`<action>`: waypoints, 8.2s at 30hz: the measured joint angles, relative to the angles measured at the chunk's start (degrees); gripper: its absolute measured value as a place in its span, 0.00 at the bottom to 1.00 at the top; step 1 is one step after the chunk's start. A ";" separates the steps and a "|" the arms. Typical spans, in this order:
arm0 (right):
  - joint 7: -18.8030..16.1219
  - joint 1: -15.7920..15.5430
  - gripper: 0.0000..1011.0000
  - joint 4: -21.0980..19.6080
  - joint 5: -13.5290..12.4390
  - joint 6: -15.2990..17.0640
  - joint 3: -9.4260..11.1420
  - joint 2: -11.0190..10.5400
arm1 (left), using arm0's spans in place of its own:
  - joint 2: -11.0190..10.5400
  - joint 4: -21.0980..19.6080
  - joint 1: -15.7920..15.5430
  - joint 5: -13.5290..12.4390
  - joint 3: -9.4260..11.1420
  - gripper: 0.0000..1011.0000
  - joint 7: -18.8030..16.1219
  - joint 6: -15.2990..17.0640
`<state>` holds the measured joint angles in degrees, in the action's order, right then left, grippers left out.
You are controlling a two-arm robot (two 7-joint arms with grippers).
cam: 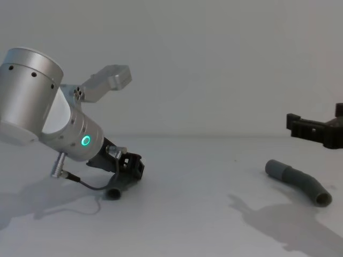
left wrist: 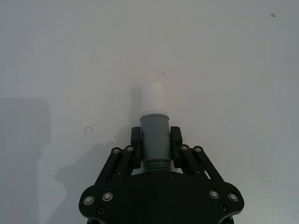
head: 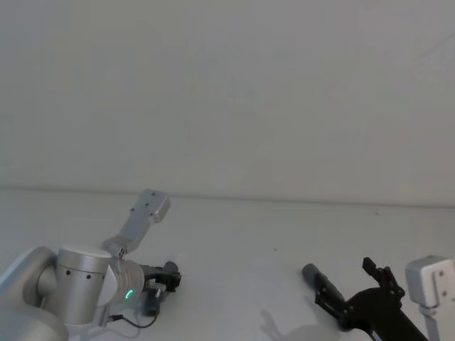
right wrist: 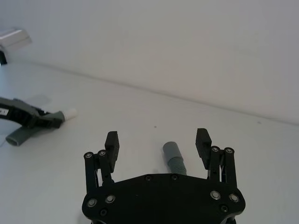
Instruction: Use both hands to pick up one end of the pipe from the table, align the ends, and insert them.
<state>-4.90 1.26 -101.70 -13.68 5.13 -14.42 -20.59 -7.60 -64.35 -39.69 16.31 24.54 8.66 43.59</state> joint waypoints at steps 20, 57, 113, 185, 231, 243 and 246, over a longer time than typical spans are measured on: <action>-5.11 10.13 0.99 3.94 3.81 15.94 -3.39 -2.15 | 0.00 0.00 0.00 0.01 -0.01 0.32 -0.01 -0.01; -6.61 20.48 0.99 17.47 2.55 30.43 -1.98 3.91 | 0.00 0.00 0.00 0.00 0.00 0.32 -0.01 -0.01; -7.29 24.16 0.82 24.68 5.36 32.47 -1.77 6.49 | 0.00 0.00 0.00 0.00 0.00 0.32 -0.01 -0.01; -7.22 24.25 0.22 24.76 5.56 32.64 -1.77 6.57 | -1.10 1.82 -6.67 -3.91 6.39 0.32 6.23 0.25; -7.22 24.24 0.22 24.76 5.57 32.64 -1.76 6.58 | -14.99 -7.86 -7.13 -3.28 14.75 0.32 34.85 -21.23; -7.22 24.24 0.22 24.76 5.57 32.65 -1.76 6.58 | -18.37 -8.09 -9.68 -3.56 17.33 0.32 41.95 -23.85; -7.22 24.24 0.22 24.76 5.57 32.65 -1.76 6.58 | -18.89 -7.80 -10.39 -3.73 17.93 0.32 43.61 -25.15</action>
<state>-12.12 25.50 -76.94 -8.11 37.79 -16.18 -14.01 -26.49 -72.15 -50.08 12.58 42.47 52.27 18.44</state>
